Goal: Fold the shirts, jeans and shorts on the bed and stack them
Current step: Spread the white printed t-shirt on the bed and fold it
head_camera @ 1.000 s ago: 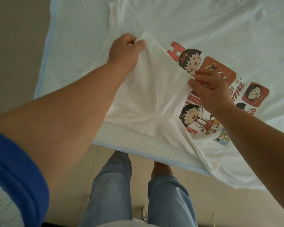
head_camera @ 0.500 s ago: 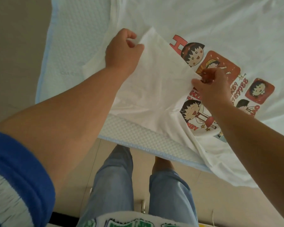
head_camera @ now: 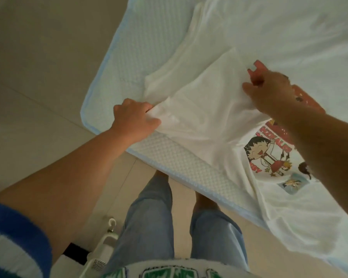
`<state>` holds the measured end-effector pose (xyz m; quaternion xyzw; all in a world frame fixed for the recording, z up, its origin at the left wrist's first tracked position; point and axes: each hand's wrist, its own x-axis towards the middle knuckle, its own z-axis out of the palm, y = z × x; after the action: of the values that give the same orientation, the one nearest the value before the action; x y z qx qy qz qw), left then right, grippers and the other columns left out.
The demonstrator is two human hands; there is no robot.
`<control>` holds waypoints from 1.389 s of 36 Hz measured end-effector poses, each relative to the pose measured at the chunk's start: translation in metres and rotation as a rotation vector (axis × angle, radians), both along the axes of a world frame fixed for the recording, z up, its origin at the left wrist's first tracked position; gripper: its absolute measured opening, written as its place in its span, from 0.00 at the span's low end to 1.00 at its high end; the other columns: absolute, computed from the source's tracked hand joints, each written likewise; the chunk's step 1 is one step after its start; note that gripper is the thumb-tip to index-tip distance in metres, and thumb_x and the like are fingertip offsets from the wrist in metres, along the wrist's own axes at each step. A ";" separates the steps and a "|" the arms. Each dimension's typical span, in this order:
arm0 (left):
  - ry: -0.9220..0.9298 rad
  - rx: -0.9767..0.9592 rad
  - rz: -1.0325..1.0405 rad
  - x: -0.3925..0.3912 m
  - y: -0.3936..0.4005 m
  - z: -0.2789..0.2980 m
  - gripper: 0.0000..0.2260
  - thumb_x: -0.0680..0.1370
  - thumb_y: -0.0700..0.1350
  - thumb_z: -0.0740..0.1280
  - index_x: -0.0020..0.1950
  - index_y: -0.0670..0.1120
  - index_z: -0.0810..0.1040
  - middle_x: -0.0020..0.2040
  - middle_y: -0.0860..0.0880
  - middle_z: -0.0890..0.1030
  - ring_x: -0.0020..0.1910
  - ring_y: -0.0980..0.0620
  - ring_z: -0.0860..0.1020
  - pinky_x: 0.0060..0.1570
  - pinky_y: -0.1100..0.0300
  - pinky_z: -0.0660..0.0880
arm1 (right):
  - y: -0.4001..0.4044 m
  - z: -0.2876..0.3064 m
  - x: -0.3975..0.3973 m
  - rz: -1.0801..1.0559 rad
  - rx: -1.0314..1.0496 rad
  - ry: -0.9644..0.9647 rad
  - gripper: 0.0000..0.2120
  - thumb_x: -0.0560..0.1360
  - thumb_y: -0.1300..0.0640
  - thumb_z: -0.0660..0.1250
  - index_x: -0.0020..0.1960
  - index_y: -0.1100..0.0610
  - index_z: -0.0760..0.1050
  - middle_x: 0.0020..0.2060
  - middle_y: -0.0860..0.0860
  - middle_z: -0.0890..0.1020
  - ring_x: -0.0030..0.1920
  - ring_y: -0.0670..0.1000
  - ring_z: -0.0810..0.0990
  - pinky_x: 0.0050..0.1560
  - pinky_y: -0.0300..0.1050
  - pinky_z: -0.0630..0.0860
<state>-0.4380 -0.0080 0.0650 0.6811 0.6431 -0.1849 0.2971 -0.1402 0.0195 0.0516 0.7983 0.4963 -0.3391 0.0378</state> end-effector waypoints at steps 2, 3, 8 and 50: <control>-0.077 0.009 0.048 -0.001 0.001 0.001 0.18 0.71 0.58 0.60 0.48 0.46 0.79 0.37 0.48 0.75 0.51 0.42 0.74 0.49 0.53 0.64 | 0.001 0.001 -0.002 0.018 0.011 0.039 0.15 0.76 0.50 0.63 0.58 0.57 0.75 0.51 0.59 0.78 0.55 0.61 0.75 0.59 0.56 0.73; -0.142 0.013 0.087 -0.002 0.001 0.003 0.17 0.70 0.57 0.60 0.46 0.46 0.79 0.34 0.49 0.74 0.48 0.43 0.75 0.49 0.53 0.65 | 0.001 0.002 -0.001 -0.007 0.038 0.057 0.14 0.76 0.51 0.63 0.58 0.58 0.75 0.49 0.57 0.77 0.53 0.59 0.75 0.57 0.54 0.73; -0.397 0.047 0.204 0.000 0.001 0.005 0.09 0.76 0.50 0.67 0.46 0.44 0.78 0.38 0.47 0.79 0.37 0.49 0.76 0.33 0.61 0.66 | 0.002 0.008 0.010 -0.200 0.198 0.064 0.10 0.78 0.50 0.59 0.53 0.56 0.71 0.43 0.51 0.74 0.44 0.53 0.71 0.44 0.43 0.65; -0.411 -0.017 -0.831 0.207 -0.077 0.028 0.17 0.74 0.43 0.63 0.63 0.47 0.75 0.61 0.45 0.76 0.60 0.43 0.71 0.58 0.51 0.67 | -0.345 0.045 0.018 -0.562 -0.285 -0.031 0.22 0.72 0.50 0.67 0.63 0.56 0.69 0.60 0.55 0.71 0.63 0.56 0.66 0.63 0.49 0.64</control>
<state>-0.2313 -0.0850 0.0933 0.9012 0.2418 -0.1549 0.3247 -0.1224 -0.3258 0.0965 0.8960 0.2030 -0.3901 0.0618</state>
